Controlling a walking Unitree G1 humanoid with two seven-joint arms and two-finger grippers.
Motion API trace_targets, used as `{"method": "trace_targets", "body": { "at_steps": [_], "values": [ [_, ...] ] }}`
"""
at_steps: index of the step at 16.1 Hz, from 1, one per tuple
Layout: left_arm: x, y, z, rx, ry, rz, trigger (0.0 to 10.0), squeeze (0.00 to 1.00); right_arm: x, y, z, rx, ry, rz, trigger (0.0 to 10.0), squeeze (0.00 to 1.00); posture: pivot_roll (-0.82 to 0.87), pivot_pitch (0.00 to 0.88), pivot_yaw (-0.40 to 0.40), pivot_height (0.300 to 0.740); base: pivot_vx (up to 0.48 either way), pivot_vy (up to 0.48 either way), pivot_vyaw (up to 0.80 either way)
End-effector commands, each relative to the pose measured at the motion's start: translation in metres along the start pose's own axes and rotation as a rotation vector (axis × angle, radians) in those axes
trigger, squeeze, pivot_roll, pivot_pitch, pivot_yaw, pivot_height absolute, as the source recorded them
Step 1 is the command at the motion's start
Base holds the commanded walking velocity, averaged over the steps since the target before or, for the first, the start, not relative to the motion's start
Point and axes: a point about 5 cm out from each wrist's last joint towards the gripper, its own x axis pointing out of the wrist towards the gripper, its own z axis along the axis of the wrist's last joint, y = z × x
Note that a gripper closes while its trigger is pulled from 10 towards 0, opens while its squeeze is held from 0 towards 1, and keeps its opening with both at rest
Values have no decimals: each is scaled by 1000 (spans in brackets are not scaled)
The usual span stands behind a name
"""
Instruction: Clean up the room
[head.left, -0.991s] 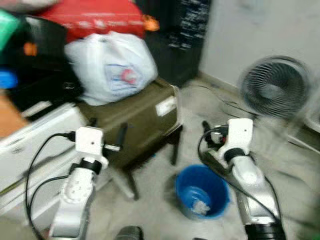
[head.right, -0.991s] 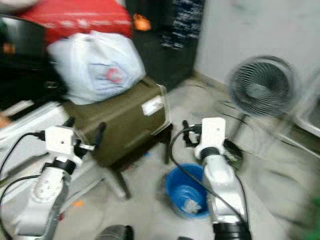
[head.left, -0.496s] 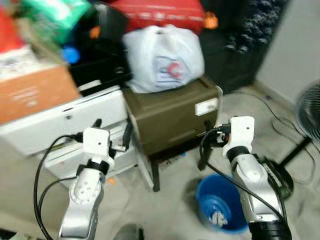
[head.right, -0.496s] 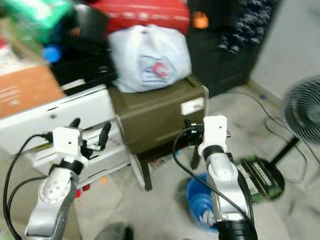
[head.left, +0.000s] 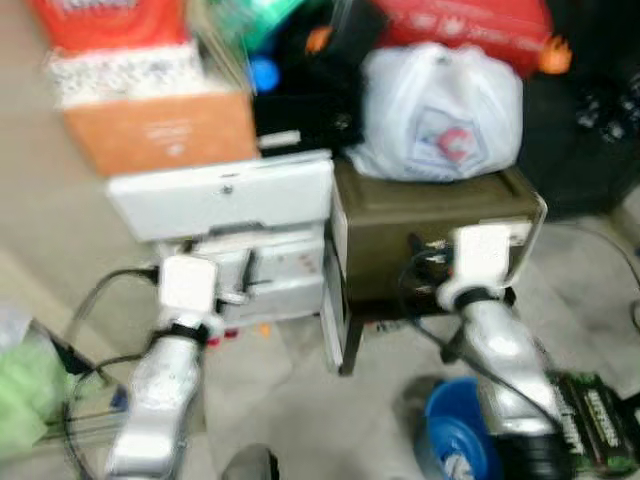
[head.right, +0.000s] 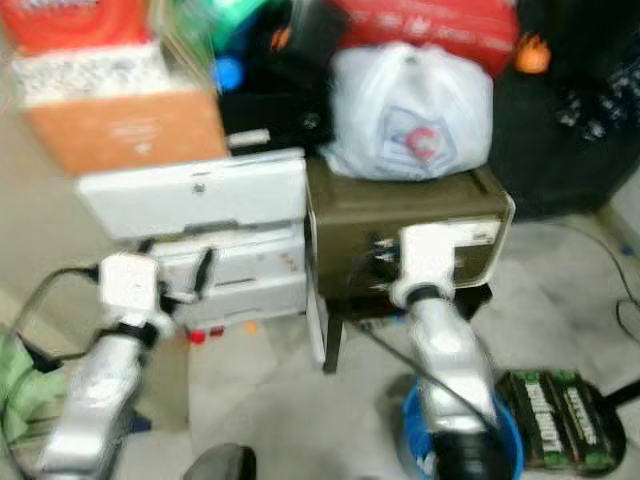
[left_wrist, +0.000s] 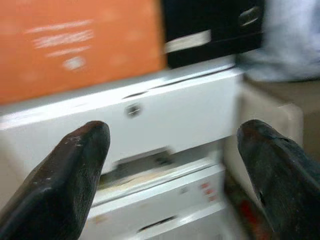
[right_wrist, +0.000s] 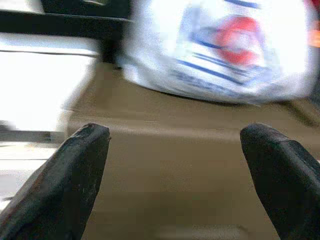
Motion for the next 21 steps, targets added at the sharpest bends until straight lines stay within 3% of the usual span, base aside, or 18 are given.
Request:
{"method": "trace_targets", "body": {
  "at_steps": [1,3,6,16,18,21],
  "values": [
    [2,-2,2,-1,-2,4,10000,0,0,-5,-5,-14,12,-10,10000,0,-37,53,-4,740,0,0,788],
    [2,-1,1,40,8,32,10000,0,0,-5,-7,-16,18,-7,10000,0,-33,54,-7,740,0,0,788],
    [2,-2,0,0,9,4,10000,0,-1,-4,-7,-20,19,-1,10000,0,-33,56,-11,740,0,0,783],
    [1,1,-1,0,22,28,10000,0,-2,-3,-8,-19,13,6,10000,0,-32,60,-11,740,0,0,781],
    [1,1,0,-5,19,13,10000,0,-2,-3,-7,6,7,5,10000,0,-31,63,-11,740,0,0,0],
    [1,-1,1,-10,14,-4,10000,0,-2,-2,-6,-33,-1,18,10000,0,-31,63,-11,740,0,0,267]
  ]
}}
